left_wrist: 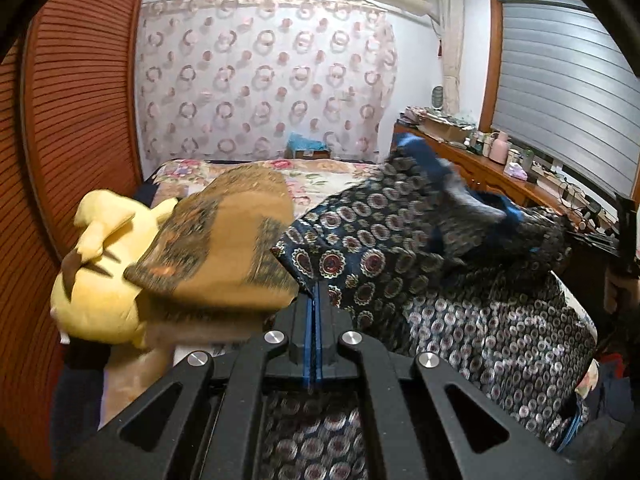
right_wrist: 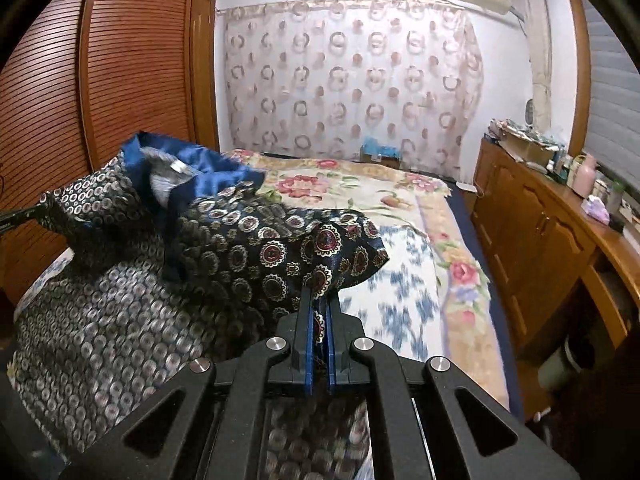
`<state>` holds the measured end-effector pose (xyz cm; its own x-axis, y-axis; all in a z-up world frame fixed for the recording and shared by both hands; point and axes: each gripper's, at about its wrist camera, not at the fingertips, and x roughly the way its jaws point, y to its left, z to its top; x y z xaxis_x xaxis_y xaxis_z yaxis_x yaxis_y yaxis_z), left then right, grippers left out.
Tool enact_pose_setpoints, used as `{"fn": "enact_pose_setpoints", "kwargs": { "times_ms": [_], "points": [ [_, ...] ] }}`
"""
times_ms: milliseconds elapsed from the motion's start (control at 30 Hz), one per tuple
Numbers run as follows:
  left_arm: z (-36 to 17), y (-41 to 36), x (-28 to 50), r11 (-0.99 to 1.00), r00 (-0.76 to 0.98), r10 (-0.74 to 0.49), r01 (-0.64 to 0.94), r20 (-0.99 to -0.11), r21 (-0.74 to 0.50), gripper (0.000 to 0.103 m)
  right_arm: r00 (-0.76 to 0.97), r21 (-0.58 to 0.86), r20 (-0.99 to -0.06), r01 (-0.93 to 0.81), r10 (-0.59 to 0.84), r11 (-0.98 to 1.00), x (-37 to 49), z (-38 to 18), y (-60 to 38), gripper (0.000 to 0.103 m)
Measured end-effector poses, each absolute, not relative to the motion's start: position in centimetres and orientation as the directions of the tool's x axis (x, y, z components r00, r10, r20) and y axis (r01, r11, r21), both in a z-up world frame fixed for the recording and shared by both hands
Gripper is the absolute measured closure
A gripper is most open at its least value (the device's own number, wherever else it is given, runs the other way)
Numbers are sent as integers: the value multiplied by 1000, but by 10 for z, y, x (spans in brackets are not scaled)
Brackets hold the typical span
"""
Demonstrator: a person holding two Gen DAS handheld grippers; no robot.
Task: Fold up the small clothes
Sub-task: 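Lift the robe with both tools, set it at the bed edge, open both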
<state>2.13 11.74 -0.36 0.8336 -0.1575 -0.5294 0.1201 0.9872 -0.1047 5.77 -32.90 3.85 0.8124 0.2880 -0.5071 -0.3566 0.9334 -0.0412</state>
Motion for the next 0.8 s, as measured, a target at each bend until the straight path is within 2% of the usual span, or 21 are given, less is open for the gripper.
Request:
{"fn": "enact_pose_setpoints", "kwargs": {
  "times_ms": [433,633,700,767,800],
  "points": [
    [-38,158,-36,985,820,-109,12,-562,-174,101,781,30,-570,-290,254,957,-32,12,-379,101],
    [-43,153,-44,991,776,-115,47,-620,-125,101,748,27,-613,-301,254,953,-63,16,-382,101],
    [-43,153,-49,993,777,-109,57,-620,-103,95,736,18,-626,-315,257,949,-64,21,-382,101],
    [-39,155,-50,994,786,-101,54,-610,-94,75,737,2,-628,-321,251,947,-61,32,-383,101],
    [-36,156,-51,993,795,-106,57,-597,-101,71,736,5,-628,-321,253,947,-60,36,-384,96]
  ]
}}
